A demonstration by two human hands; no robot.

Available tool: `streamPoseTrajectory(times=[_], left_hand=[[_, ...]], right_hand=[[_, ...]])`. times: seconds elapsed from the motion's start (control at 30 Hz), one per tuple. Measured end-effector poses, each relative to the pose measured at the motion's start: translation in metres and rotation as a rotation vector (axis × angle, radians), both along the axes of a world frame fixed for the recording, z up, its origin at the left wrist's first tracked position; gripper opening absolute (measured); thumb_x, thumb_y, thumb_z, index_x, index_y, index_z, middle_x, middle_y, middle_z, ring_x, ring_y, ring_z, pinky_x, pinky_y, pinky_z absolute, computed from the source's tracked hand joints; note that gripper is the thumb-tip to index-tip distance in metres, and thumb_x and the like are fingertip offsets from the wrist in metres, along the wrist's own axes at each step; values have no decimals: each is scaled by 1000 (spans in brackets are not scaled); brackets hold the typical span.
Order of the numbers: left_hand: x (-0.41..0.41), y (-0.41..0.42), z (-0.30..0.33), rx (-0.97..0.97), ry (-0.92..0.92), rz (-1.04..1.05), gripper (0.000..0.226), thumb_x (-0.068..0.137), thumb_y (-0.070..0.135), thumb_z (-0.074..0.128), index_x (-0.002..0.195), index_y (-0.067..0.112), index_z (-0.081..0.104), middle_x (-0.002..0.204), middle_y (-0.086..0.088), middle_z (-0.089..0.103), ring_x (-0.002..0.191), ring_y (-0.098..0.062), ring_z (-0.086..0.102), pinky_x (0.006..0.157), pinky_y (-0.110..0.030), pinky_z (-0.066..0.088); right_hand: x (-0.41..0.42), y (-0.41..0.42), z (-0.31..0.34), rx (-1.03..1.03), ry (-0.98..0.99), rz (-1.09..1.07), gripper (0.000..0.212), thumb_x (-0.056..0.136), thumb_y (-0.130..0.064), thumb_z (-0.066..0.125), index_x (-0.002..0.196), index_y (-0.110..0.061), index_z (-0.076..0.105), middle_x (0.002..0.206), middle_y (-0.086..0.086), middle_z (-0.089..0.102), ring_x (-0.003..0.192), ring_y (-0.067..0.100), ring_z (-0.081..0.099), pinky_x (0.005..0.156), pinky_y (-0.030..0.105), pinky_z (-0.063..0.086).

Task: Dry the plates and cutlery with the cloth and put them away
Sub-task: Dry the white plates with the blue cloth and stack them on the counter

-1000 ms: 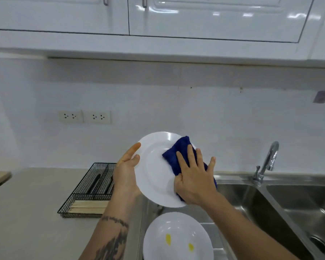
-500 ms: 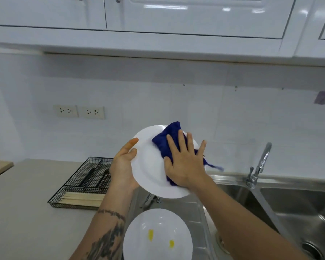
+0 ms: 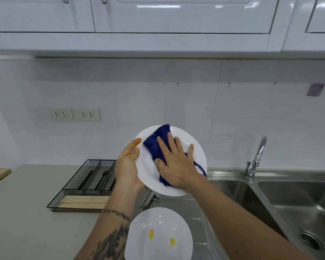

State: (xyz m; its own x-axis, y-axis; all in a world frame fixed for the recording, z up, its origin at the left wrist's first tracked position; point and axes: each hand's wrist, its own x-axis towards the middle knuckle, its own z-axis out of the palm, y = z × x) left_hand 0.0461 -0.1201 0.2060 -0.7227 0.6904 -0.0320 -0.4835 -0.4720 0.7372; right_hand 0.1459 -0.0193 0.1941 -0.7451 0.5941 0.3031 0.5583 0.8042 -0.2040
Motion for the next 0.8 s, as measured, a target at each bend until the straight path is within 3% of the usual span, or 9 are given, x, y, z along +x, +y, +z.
streamPoseTrajectory(times=[0.13, 0.23, 0.3, 0.4, 0.47, 0.57, 0.63, 0.73, 0.8], left_hand=[[-15, -9, 3, -53, -3, 56, 33, 101, 3, 40, 103, 21, 68, 112, -12, 68, 93, -32, 66, 77, -43, 55], [-28, -10, 12, -68, -44, 135, 36, 101, 4, 39, 102, 23, 69, 115, -8, 67, 96, -28, 66, 78, -42, 56], [-35, -8, 21, -81, -105, 214, 37, 100, 3, 41, 102, 23, 72, 118, -7, 66, 97, -28, 66, 78, -42, 58], [-40, -5, 36, -115, -210, 306, 40, 99, -1, 40, 116, 21, 69, 108, -5, 63, 78, -23, 62, 48, -31, 56], [-41, -3, 40, -121, -261, 296, 44, 100, -1, 39, 126, 22, 65, 112, -7, 59, 74, -22, 60, 41, -30, 54], [-41, -3, 34, -121, -222, 197, 45, 100, -2, 38, 128, 23, 63, 124, -11, 57, 89, -27, 63, 62, -40, 59], [-42, -7, 24, -153, -80, 130, 36, 101, 4, 41, 118, 23, 66, 125, -9, 59, 103, -29, 61, 80, -48, 57], [-48, -21, -3, -283, 399, 136, 32, 104, 20, 41, 109, 35, 68, 139, 0, 53, 125, -19, 50, 104, -50, 46], [-53, -30, -24, -373, 789, 158, 35, 104, 20, 42, 113, 45, 64, 150, 7, 41, 136, -7, 37, 116, -40, 32]], right_hand=[[7, 5, -1, 88, -97, -50, 59, 95, -34, 22, 152, -29, 6, 161, -1, -8, 147, 25, -5, 110, 66, -8], [20, -10, 10, -93, -86, 31, 56, 96, -25, 23, 152, -29, 16, 161, -5, 2, 147, 18, 0, 111, 61, -13], [28, -25, 15, -171, 12, 107, 53, 97, -23, 28, 150, -29, 24, 160, -7, 11, 145, 13, 6, 113, 56, -13], [29, -43, 15, -115, 232, 216, 59, 90, -29, 41, 148, -29, 30, 155, -10, 22, 141, 10, 15, 117, 45, 1], [25, -41, 11, 0, 339, 231, 60, 84, -29, 49, 142, -28, 39, 147, -8, 34, 133, 14, 27, 114, 39, 16], [22, -28, 6, 147, 391, 211, 47, 78, -16, 58, 123, -27, 55, 120, -8, 53, 107, 19, 46, 95, 36, 39], [25, -20, 1, 168, 406, 187, 44, 75, -9, 58, 115, -26, 56, 107, -10, 54, 95, 18, 48, 83, 37, 43], [32, -12, 2, 86, 508, 130, 40, 76, -6, 53, 110, -27, 58, 100, -13, 54, 89, 14, 49, 76, 32, 44], [37, -8, 8, 13, 541, 125, 35, 80, -4, 56, 105, -29, 57, 96, -16, 55, 89, 11, 52, 76, 30, 45]])
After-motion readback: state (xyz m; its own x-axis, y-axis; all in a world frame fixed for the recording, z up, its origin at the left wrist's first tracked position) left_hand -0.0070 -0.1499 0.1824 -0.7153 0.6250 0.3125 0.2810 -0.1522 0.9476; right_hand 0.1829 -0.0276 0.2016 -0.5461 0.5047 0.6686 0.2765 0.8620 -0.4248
